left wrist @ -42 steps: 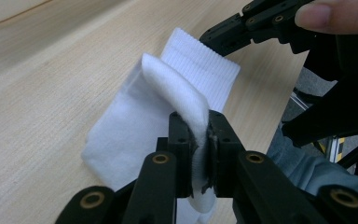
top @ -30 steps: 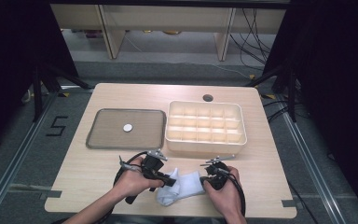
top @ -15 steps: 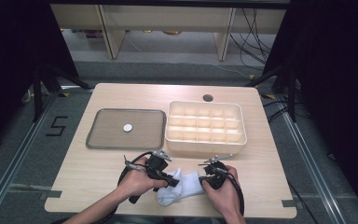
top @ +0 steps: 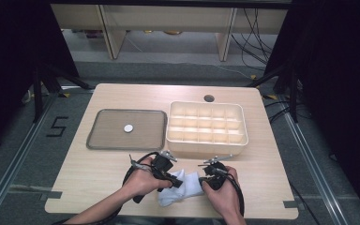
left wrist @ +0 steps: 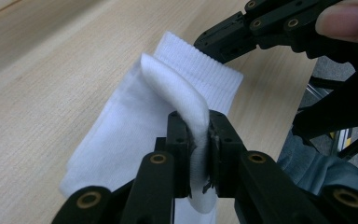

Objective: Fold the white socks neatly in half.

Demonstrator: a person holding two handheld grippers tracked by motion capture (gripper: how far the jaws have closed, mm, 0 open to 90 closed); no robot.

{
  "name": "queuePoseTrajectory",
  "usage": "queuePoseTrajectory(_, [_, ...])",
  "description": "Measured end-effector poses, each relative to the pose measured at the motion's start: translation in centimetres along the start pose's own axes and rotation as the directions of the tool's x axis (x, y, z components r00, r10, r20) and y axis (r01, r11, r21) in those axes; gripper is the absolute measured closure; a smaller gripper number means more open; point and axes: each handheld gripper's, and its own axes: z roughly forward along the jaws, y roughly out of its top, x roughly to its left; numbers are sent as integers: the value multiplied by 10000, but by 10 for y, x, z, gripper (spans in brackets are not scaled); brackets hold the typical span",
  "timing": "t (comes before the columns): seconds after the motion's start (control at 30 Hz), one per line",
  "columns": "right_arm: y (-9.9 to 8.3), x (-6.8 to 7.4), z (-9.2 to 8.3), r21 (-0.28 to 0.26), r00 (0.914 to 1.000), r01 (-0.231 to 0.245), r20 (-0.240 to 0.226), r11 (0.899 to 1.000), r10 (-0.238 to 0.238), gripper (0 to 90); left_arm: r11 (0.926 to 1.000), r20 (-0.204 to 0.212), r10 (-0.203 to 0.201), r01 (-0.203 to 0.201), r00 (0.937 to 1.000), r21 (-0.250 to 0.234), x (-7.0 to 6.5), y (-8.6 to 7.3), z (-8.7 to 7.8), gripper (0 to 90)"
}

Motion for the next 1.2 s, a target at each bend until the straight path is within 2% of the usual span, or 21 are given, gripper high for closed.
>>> queuePoseTrajectory(0.07, [0,1,0,-3,9997,-61,-250,10000,61,900,9999,-9,-133,133,9999,8,-1,0,1,801])
queuePoseTrajectory(0.1, [-1,0,0,15,9998,174,-106,9998,-174,900,9999,35,-147,147,9999,23,-1,0,1,800])
queuePoseTrajectory(0.13, [-1,0,0,15,9998,174,-106,9998,-174,900,9999,22,-172,172,9999,19,-2,0,2,800])
queuePoseTrajectory(0.17, [-1,0,0,-14,9996,251,-95,9997,-251,900,10000,13,13,-13,10000,71,0,1,3,799])
queuePoseTrajectory(0.2, [-1,0,1,-42,9994,297,-165,9995,-298,900,9999,-9,-1,1,10000,100,0,1,3,797])
queuePoseTrajectory(0.27, [-1,2,0,-40,9997,-26,-231,10000,25,899,9999,-37,-70,70,10000,107,0,1,6,790])
queuePoseTrajectory(0.43, [-1,0,0,-13,9996,147,-235,9999,-148,896,9998,-38,-61,62,10000,173,1,1,10,777])
queuePoseTrajectory(0.57, [-1,2,0,-44,9997,-11,-248,10000,10,894,9998,-23,-183,183,9998,87,1,2,14,754])
queuePoseTrajectory(0.6, [-1,1,0,-45,9997,-3,-244,10000,2,892,9994,-30,51,-50,10000,341,2,3,12,741])
queuePoseTrajectory(0.63, [-1,1,0,-54,9997,-2,-238,10000,0,890,9994,-30,51,-50,10000,341,2,3,12,726])
queuePoseTrajectory(0.67, [-1,1,0,-55,9997,1,-243,10000,-3,887,9998,-7,-180,180,9998,-26,0,4,16,712])
queuePoseTrajectory(0.9, [-2,2,0,-85,9997,24,-227,10000,-26,883,9999,58,-113,113,9999,-66,-1,6,19,669])
queuePoseTrajectory(1.03, [-3,-1,0,-100,9995,271,-158,9996,-272,872,9998,78,-139,140,9999,-113,-2,7,20,652])
queuePoseTrajectory(1.1, [-2,0,-1,-114,9997,139,-210,9998,-142,870,9996,112,-197,199,9997,-183,-3,8,20,640])
queuePoseTrajectory(1.13, [-3,-2,0,-217,9987,490,-128,9986,-493,869,9996,114,-109,112,9999,-256,-3,9,20,633])
queuePoseTrajectory(1.17, [-3,-2,0,-217,9987,490,-128,9986,-493,869,9996,114,-109,112,9999,-256,-3,9,20,627])
queuePoseTrajectory(1.2, [-2,-1,-2,-171,9996,174,-204,9997,-178,868,9992,145,-81,86,9999,-396,-3,10,19,617])
